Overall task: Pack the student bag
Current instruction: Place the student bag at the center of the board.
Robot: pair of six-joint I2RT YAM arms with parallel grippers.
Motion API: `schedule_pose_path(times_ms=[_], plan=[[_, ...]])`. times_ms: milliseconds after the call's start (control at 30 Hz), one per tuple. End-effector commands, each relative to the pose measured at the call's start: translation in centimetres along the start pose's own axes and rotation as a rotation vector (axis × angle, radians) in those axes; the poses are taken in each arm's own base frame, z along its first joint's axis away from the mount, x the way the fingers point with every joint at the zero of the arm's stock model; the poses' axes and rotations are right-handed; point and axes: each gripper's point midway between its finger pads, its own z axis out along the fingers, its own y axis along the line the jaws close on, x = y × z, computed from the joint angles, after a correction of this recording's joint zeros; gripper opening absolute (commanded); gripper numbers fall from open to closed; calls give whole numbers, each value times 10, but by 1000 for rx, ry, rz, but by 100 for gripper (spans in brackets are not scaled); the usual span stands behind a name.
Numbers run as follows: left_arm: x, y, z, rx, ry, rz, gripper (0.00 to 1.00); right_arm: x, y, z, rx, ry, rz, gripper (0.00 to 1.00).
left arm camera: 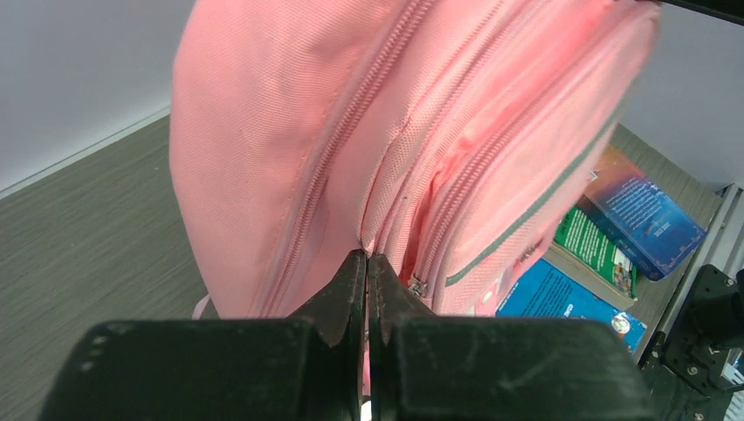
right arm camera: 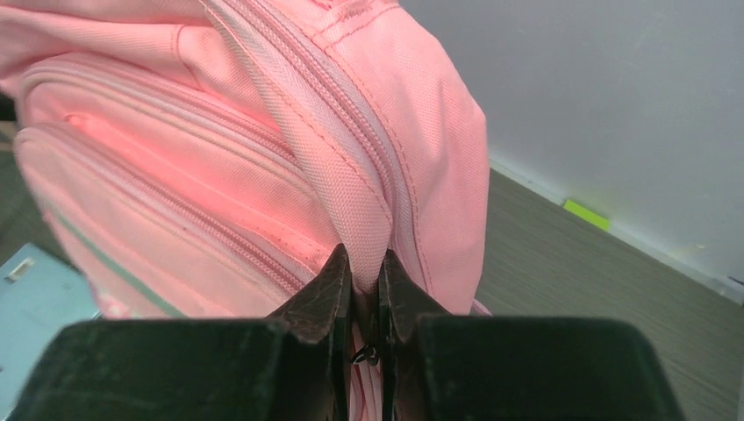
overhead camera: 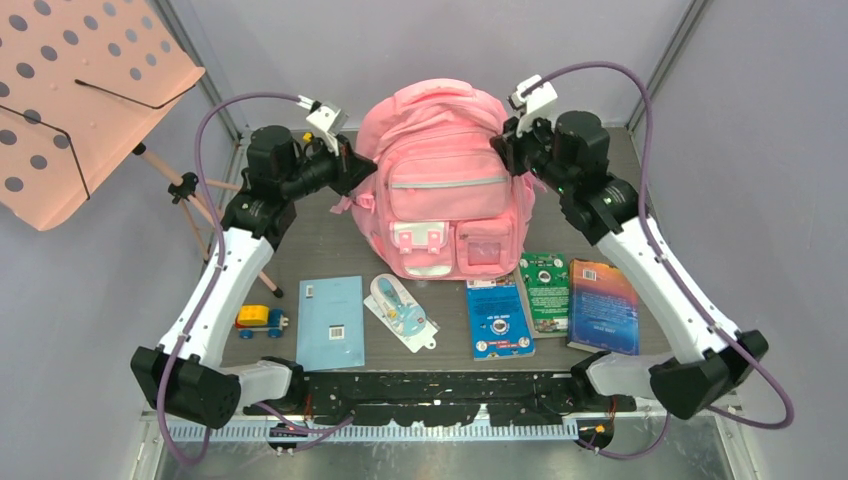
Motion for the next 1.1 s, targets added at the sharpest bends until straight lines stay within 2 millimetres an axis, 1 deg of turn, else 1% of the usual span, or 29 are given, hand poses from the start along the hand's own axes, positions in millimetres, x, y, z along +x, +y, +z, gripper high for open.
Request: schedule_pose_path(times_ms=[0,100,133,167,200,233,267,300,333,367,400,433,467,500,533,567,600,633,667,700,733,767,800,833,900,967,1000,1033,1067], plan=[[-33,-28,0,129,-112,22,0,-120,-40,11,188,-396,-92,0],[-24,-20,2,87,-106,4,0,-120,-58,38,281,-403,-109,0],[-22,-14,3,56,-105,-5,0,-118,-62,55,304,-405,-120,0],[-19,-7,3,18,-102,-20,0,-105,-67,74,329,-376,-122,1],[-16,-1,4,-16,-100,-30,0,-111,-71,78,350,-401,-125,0],[-13,6,5,-53,-94,-42,0,-97,-76,96,373,-373,-124,1],[-10,13,5,-94,-87,-55,0,-102,-79,101,390,-397,-122,1],[-6,21,6,-137,-79,-69,0,-89,-82,116,408,-372,-122,4],[-3,31,6,-191,-73,-86,0,-93,-85,121,420,-388,-121,8],[0,40,4,-247,-66,-107,0,-79,-87,136,431,-358,-122,18],[3,51,2,-313,-60,-126,0,-83,-88,139,436,-361,-111,26],[7,61,-1,-373,-52,-142,1,-69,-88,150,437,-316,-105,41],[12,72,-6,-449,-36,-158,8,-75,-89,149,439,-325,-75,48],[15,79,-10,-494,-26,-168,21,-68,-89,151,444,-288,-61,60],[18,83,-15,-527,-13,-175,36,-71,-89,148,446,-292,-19,66],[20,85,-19,-542,-5,-179,48,-75,-90,138,459,-286,5,77],[23,84,-22,-548,7,-182,60,-72,-90,134,462,-284,51,81],[26,83,-26,-552,16,-187,68,-73,-91,119,475,-277,75,89],[29,81,-29,-553,24,-193,74,-75,-90,110,477,-287,127,92],[34,79,-32,-555,34,-206,79,-72,-91,93,490,-275,150,95],[42,78,-35,-558,47,-220,83,-72,-88,84,487,-281,209,96],[49,75,-36,-555,58,-236,86,-67,-88,65,500,-262,236,97],[58,73,-38,-554,73,-256,87,-61,-87,58,505,-256,295,97],[66,72,-39,-556,81,-280,88,-50,-86,42,520,-237,356,97],[83,68,-40,-555,94,-342,90,-28,-83,22,543,-204,438,97],[97,60,-34,-521,97,-412,91,-4,-80,8,572,-170,521,97],[103,57,-31,-505,104,-441,91,-1,-80,-1,581,-178,555,97],[111,55,-29,-494,116,-472,91,18,-76,0,585,-149,611,97],[117,53,-27,-486,125,-501,91,22,-71,-1,568,-146,641,97]])
